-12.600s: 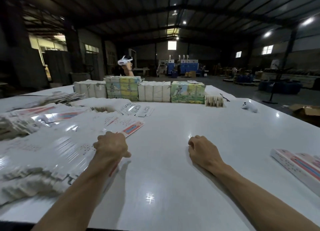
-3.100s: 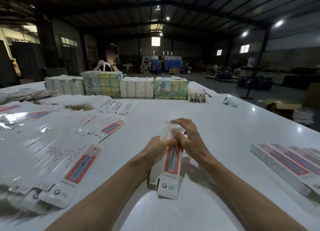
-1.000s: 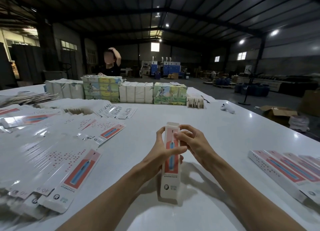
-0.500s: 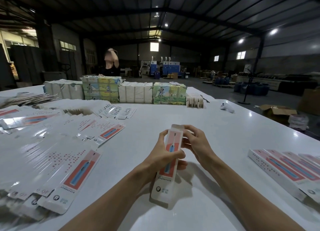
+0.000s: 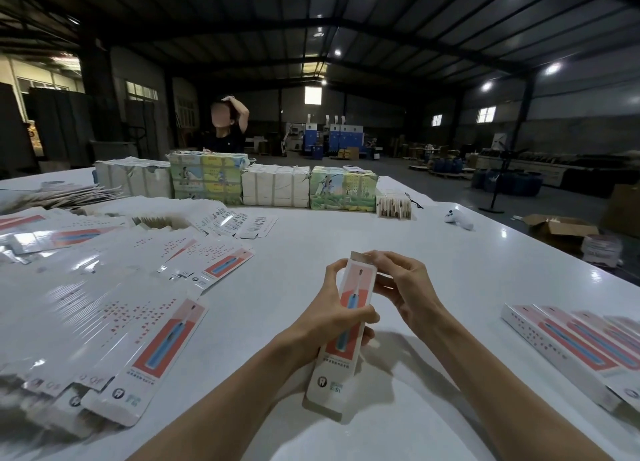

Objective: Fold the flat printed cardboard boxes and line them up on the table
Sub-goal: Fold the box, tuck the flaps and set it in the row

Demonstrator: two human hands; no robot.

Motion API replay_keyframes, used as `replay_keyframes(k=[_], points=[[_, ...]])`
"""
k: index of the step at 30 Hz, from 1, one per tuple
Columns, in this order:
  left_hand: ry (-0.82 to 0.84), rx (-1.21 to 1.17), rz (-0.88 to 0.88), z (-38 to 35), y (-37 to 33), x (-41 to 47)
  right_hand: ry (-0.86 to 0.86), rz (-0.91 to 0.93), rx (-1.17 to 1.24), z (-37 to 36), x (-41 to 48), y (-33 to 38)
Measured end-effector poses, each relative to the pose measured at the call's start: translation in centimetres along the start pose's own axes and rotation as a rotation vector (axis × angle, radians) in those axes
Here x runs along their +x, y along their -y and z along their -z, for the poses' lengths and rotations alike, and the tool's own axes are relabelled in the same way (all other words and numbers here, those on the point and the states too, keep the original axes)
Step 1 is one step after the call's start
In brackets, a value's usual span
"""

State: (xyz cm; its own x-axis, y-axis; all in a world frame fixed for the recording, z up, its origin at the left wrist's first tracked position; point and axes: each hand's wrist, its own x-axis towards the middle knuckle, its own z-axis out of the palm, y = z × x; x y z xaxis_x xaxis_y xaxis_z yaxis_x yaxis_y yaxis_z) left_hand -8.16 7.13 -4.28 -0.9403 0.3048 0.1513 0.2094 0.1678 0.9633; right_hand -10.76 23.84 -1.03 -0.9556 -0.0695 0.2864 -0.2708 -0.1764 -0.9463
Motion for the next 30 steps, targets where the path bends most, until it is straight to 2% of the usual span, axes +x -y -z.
replay_keyframes(k=[6,10,24,30], points=[[0.0,-0.019,0.02,0.4,-0.1,0.0,0.025,-0.156,0.106,0.7,0.4,0.0],[0.019,0.023,-0.028,0.3,-0.2,-0.2,0.006,-0.213,0.146,1.0,0.7,0.0],[-0.016,-0.016,0.008,0.5,-0.7,-0.7,0.134,-0.178,0.143,0.8,0.3,-0.2],[-0.061,-0.094,0.016,1.0,-0.6,-0.7,0.112,-0.044,-0.038,-0.5,-0.4,-0.5]])
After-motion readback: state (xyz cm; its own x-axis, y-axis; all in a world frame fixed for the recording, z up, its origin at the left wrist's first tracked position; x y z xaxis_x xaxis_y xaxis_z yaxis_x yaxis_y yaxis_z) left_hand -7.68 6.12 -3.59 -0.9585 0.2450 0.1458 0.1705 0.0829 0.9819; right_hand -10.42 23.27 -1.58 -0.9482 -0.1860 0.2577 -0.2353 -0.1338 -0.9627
